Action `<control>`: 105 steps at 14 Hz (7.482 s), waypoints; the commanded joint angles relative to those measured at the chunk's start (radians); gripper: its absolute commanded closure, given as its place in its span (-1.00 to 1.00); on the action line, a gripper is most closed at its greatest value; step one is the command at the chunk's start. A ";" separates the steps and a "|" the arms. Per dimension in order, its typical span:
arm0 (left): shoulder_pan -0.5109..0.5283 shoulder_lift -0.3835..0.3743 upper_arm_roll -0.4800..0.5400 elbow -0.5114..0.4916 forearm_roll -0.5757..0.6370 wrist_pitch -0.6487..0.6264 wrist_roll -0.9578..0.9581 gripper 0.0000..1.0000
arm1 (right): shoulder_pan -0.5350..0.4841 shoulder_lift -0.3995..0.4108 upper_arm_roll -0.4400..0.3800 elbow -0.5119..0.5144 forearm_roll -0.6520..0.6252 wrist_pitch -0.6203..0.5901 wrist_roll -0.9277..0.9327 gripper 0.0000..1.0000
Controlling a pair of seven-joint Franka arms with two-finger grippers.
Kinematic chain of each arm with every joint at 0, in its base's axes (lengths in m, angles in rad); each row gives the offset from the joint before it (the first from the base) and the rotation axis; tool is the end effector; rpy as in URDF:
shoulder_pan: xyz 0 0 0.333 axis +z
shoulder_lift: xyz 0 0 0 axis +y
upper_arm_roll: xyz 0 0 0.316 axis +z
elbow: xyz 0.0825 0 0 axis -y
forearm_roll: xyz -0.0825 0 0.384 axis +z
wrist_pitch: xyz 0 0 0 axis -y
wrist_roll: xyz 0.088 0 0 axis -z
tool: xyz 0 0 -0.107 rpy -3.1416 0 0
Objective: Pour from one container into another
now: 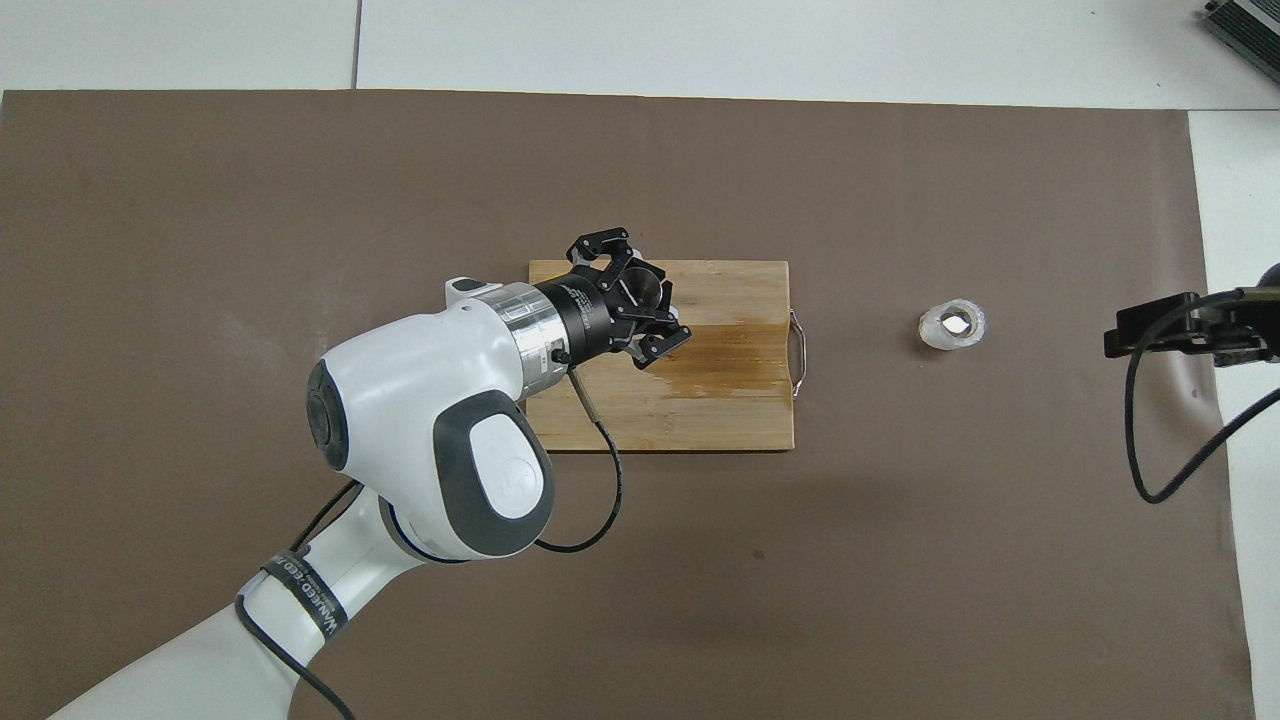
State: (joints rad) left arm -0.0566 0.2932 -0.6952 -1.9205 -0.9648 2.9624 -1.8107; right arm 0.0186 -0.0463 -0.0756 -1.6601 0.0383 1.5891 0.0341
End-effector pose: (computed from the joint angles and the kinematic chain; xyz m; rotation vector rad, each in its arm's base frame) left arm 0.5279 -0.3711 0.4356 1.1641 1.9308 -0.5666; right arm 0.5396 -0.0277 0.6093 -3.0960 0.1428 0.0377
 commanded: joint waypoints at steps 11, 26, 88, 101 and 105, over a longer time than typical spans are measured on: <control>-0.186 0.236 -0.003 0.083 0.070 0.277 0.007 1.00 | -0.008 -0.009 0.007 -0.003 -0.005 -0.006 0.012 -1.00; -0.233 0.277 -0.001 0.055 0.072 0.326 0.039 0.68 | -0.008 -0.009 0.007 -0.003 -0.003 -0.006 0.012 -1.00; 0.006 -0.097 0.525 0.291 0.776 -0.882 0.488 -1.00 | -0.235 0.275 0.014 -0.144 0.486 0.340 -1.870 -1.00; 0.061 -0.144 0.712 0.323 0.935 -1.126 1.611 -1.00 | -0.246 0.486 0.023 -0.148 0.779 0.344 -2.129 -1.00; 0.052 -0.146 0.700 0.412 1.004 -1.269 1.767 -1.00 | -0.238 0.497 0.025 -0.161 0.782 0.350 -2.142 -1.00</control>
State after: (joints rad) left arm 0.0006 0.1489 0.0151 -1.5510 -0.0152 1.7713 -0.1140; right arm -0.2130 0.4477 -0.0588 -1.8108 0.7910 1.9432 -2.0737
